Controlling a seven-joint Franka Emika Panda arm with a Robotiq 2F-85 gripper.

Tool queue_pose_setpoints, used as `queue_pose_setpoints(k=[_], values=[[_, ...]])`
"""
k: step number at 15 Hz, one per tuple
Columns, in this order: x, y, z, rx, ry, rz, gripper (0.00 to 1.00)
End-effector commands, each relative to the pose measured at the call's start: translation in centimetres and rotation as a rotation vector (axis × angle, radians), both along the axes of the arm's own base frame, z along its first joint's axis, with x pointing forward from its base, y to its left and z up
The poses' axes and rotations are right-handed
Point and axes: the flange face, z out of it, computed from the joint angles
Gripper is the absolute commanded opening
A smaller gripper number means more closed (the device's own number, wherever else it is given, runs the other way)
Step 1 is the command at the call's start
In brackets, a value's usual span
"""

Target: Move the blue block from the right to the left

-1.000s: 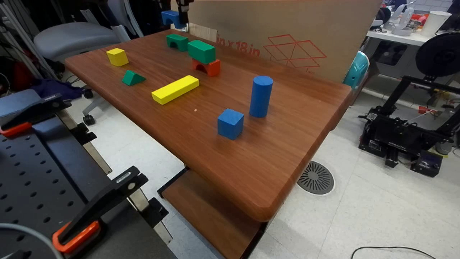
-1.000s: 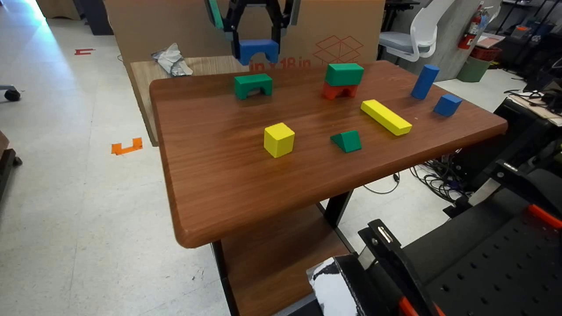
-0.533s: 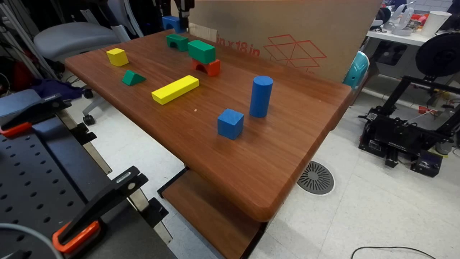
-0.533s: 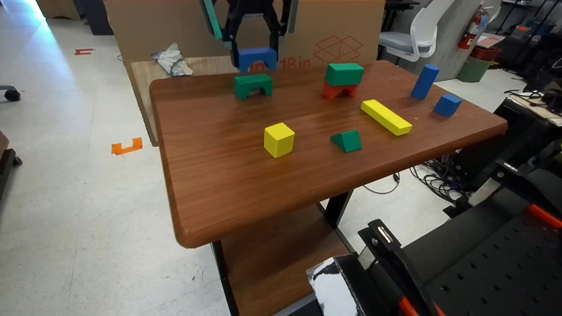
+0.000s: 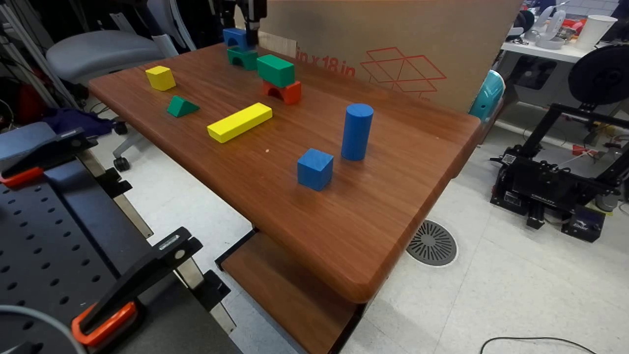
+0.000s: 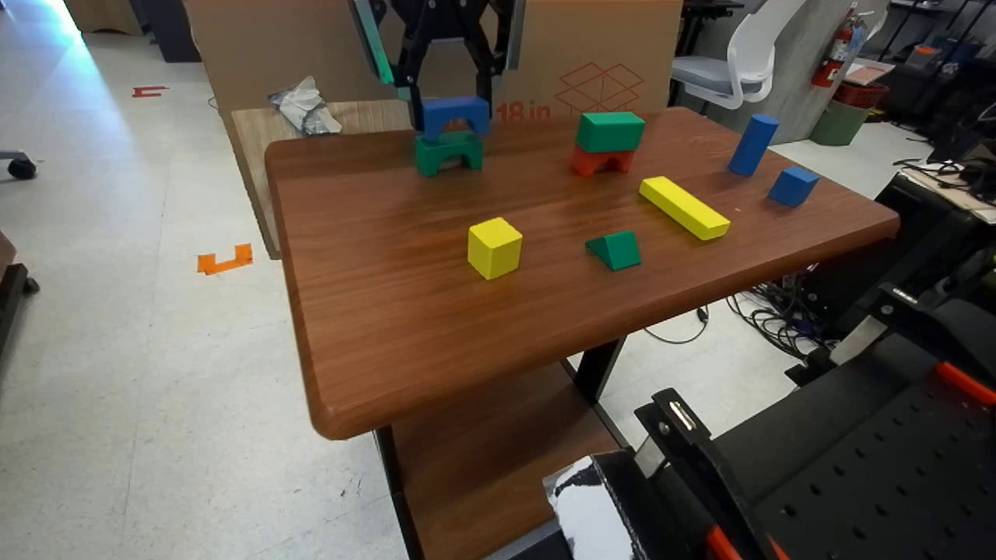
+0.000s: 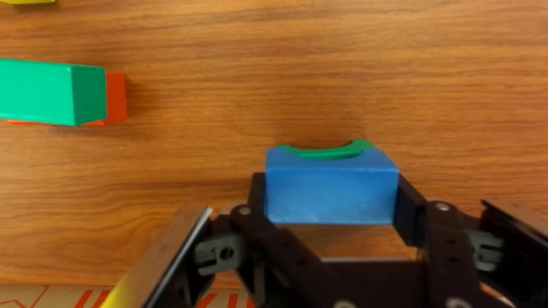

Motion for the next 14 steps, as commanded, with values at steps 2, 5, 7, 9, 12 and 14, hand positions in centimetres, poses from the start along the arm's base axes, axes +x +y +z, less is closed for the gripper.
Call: queue_pose_setpoints(k=[2, 5, 7, 9, 12, 14], values=[[0.7, 0.6, 0.0, -0.034, 0.004, -0.002, 0.94], [1.0, 0.6, 0.3, -0.037, -0.008, -0.005, 1.0], [1.0, 0.5, 0.6, -0.029, -0.008, -0.005, 1.0], [0.7, 0.2, 1.4, -0.018, -0.011, -0.005, 1.0], [-1.1, -0.5, 4.4, -0.005, -0.037, 0.003, 1.0], [-2.6, -1.2, 6.8, 0.015, -0.063, 0.017, 1.0]])
